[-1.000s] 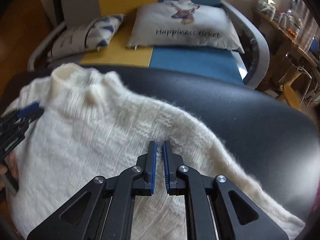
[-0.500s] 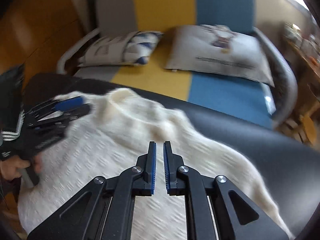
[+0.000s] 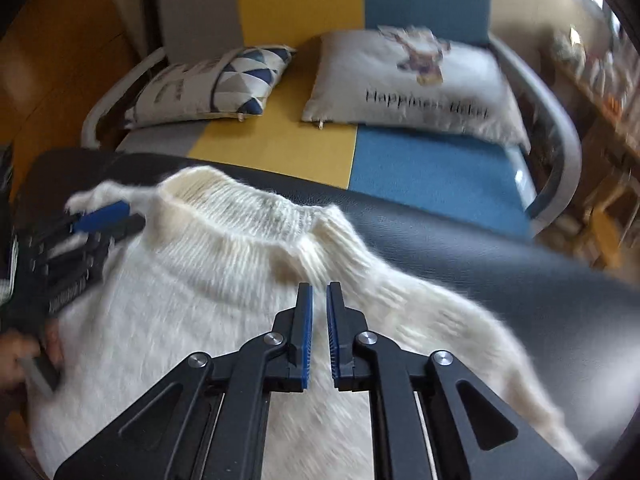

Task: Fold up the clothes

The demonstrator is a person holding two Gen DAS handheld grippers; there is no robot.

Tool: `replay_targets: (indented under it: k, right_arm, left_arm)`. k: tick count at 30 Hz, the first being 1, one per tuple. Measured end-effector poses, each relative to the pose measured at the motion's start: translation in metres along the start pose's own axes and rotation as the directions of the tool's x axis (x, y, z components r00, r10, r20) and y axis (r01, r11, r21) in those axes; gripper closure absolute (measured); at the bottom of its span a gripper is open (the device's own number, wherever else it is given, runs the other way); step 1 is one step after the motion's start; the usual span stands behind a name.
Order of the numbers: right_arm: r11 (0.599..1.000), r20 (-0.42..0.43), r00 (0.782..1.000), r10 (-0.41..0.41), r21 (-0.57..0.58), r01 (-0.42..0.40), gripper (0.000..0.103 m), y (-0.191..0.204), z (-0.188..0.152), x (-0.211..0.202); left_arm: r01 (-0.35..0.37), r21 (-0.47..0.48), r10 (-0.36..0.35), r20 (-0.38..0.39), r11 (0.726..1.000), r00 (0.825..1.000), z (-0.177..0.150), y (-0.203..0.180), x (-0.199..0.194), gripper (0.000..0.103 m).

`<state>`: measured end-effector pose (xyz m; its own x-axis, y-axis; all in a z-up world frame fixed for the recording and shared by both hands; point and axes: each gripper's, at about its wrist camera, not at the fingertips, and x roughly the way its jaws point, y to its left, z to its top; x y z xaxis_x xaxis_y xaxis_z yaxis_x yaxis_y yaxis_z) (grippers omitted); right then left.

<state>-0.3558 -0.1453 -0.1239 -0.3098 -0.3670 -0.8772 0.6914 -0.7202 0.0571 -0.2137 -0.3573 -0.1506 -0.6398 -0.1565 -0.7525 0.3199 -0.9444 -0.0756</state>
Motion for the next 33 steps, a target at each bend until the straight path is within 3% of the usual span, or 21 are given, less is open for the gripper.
replay_targets:
  k: [2,6,9,12,14,18,21,25,29,32,33]
  right_arm:
    - [1.000,0.005,1.000,-0.029,-0.005,0.029,0.095,-0.014,-0.015,-0.026]
    - [0.992,-0.025,0.998,-0.061,0.105,0.063,0.095,-0.067,-0.062,-0.060]
    - [0.969,-0.076,0.989,-0.128,0.205,0.141,0.095,-0.109,-0.099,-0.062]
    - [0.939,-0.112,0.981,-0.155,0.292,0.182,0.095,-0.137,-0.119,-0.043]
    - [0.930,-0.061,0.985,-0.162,0.325,0.173,0.095,-0.141,-0.120,-0.042]
    - [0.937,-0.068,0.966,-0.250,0.235,0.259,0.095,-0.122,-0.114,-0.039]
    - [0.958,-0.051,0.977,-0.209,0.191,0.215,0.095,-0.104,-0.127,-0.062]
    - [0.985,-0.012,0.992,-0.127,0.120,0.127,0.095,-0.074,-0.156,-0.101]
    - [0.997,0.013,0.999,0.032,0.065,-0.033,0.095,-0.035,-0.218,-0.146]
    - [0.994,-0.027,0.994,0.107,0.035,-0.106,0.095,0.000,-0.270,-0.170]
    - [0.992,-0.040,0.992,0.122,0.031,-0.121,0.085,0.010,-0.287,-0.177]
  left_arm:
    - [0.041,-0.031,-0.041,0.016,0.999,0.999,-0.007,0.005,-0.017,0.074]
    - [0.069,-0.027,-0.068,0.040,0.997,0.997,-0.030,0.005,-0.051,0.074]
    - [0.037,0.000,-0.037,0.025,0.999,0.999,-0.047,-0.002,-0.059,0.074]
    - [0.000,0.012,0.000,-0.039,1.000,0.999,-0.062,-0.005,-0.044,0.074]
    - [-0.020,0.020,0.021,-0.063,1.000,0.998,-0.068,-0.006,-0.036,0.073]
    - [-0.052,0.029,0.054,-0.071,0.998,0.996,-0.066,-0.010,-0.039,0.073]
    - [-0.003,-0.021,0.002,-0.052,1.000,0.999,-0.071,-0.011,-0.064,0.074]
    - [0.078,0.004,-0.078,-0.007,0.997,0.997,-0.096,-0.026,-0.116,0.073]
    - [0.121,0.064,-0.120,-0.010,0.991,0.993,-0.136,-0.044,-0.154,0.073]
    - [0.114,0.127,-0.111,-0.030,0.985,0.993,-0.167,-0.059,-0.178,0.073]
    - [0.127,0.144,-0.123,-0.036,0.981,0.992,-0.177,-0.064,-0.187,0.073]
